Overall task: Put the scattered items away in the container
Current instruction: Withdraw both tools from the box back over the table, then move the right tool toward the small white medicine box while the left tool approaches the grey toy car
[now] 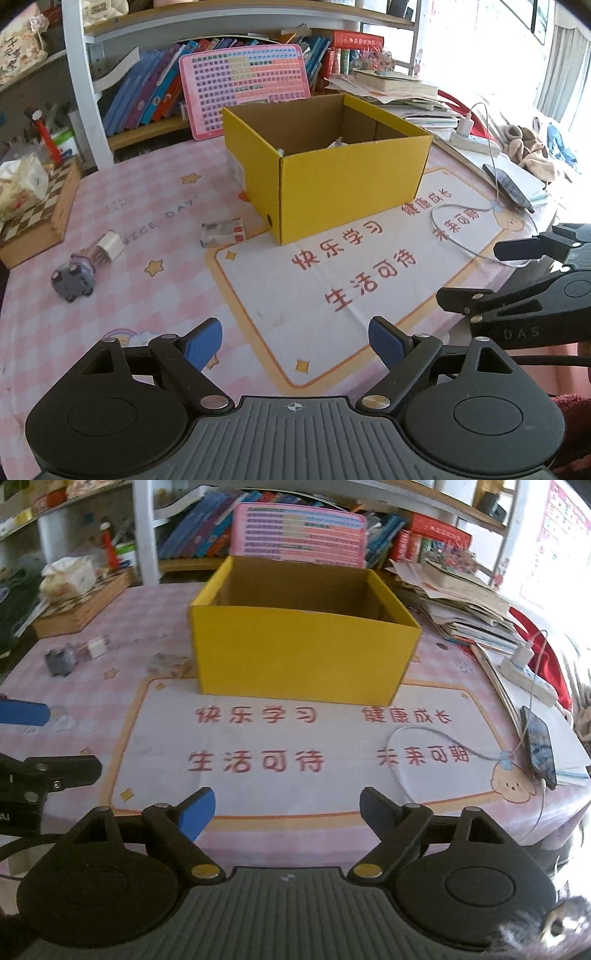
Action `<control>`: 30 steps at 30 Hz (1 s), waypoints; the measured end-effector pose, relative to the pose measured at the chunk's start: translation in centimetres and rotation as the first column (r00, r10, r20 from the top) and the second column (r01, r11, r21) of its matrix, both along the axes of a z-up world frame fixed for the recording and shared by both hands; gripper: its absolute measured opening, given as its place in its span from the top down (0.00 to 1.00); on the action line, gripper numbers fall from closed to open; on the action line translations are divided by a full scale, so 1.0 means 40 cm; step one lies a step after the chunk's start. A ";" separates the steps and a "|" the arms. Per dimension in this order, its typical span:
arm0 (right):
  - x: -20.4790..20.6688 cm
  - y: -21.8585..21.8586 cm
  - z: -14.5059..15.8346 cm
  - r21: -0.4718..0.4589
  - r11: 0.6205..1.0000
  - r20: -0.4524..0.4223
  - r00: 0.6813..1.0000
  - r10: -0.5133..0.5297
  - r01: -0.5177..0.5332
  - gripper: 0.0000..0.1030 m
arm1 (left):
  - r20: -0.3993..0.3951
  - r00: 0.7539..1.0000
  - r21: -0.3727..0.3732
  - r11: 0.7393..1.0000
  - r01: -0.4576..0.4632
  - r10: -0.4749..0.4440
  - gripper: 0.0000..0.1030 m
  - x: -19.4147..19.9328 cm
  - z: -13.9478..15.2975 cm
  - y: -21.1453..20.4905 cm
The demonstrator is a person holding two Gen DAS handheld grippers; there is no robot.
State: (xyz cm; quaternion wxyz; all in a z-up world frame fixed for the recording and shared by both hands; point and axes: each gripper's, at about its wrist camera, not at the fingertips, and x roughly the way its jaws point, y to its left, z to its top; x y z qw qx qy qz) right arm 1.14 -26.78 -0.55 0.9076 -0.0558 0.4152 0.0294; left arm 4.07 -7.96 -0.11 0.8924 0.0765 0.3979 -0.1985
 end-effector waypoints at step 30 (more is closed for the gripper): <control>-0.018 0.309 0.002 -0.014 0.969 0.008 0.969 0.246 -0.245 0.10 | 0.026 0.979 -0.014 0.979 -0.203 0.203 0.09 -0.104 0.011 0.291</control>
